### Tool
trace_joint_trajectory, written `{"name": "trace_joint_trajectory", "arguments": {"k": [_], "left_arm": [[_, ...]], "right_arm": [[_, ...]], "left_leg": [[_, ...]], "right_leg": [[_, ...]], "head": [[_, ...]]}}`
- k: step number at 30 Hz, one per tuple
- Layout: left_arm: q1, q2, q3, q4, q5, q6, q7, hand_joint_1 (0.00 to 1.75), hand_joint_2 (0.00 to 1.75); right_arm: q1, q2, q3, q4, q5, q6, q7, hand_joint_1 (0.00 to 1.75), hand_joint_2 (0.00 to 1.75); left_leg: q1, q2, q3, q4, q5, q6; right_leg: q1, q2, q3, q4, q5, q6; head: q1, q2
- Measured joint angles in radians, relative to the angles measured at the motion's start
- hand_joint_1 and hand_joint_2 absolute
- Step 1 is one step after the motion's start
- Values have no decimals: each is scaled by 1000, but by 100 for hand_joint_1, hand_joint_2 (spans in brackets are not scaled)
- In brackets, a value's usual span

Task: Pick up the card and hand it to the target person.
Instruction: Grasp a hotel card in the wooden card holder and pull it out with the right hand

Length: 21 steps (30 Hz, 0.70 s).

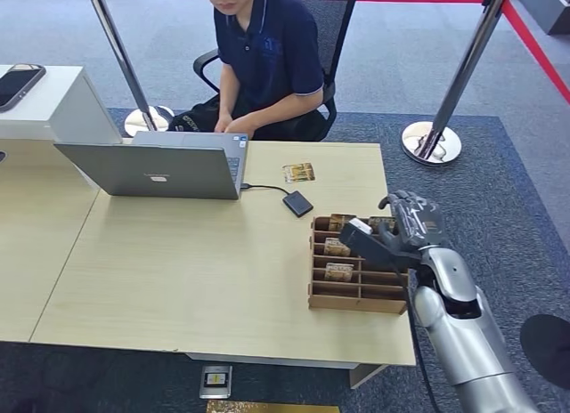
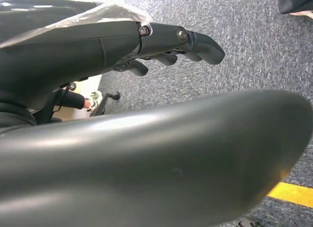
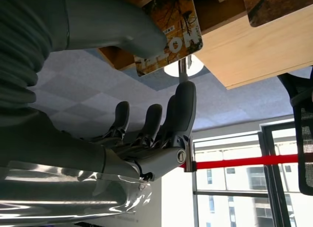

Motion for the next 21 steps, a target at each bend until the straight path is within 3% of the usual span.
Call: {"name": "trace_joint_trajectory", "arguments": {"k": [13, 21], "left_arm": [[0, 0, 0, 0, -11, 0, 3, 0, 0], [0, 0, 0, 0, -11, -1, 12, 0, 0]], "right_arm": [[0, 10, 4, 21, -1, 4, 8, 80, 175], [0, 17, 5, 36, 1, 7, 9, 115, 175]], "left_leg": [[0, 0, 0, 0, 0, 0], [0, 0, -1, 0, 0, 0]], "right_leg": [[0, 0, 0, 0, 0, 0], [0, 0, -1, 0, 0, 0]], "head": [[0, 0], [0, 0]]}}
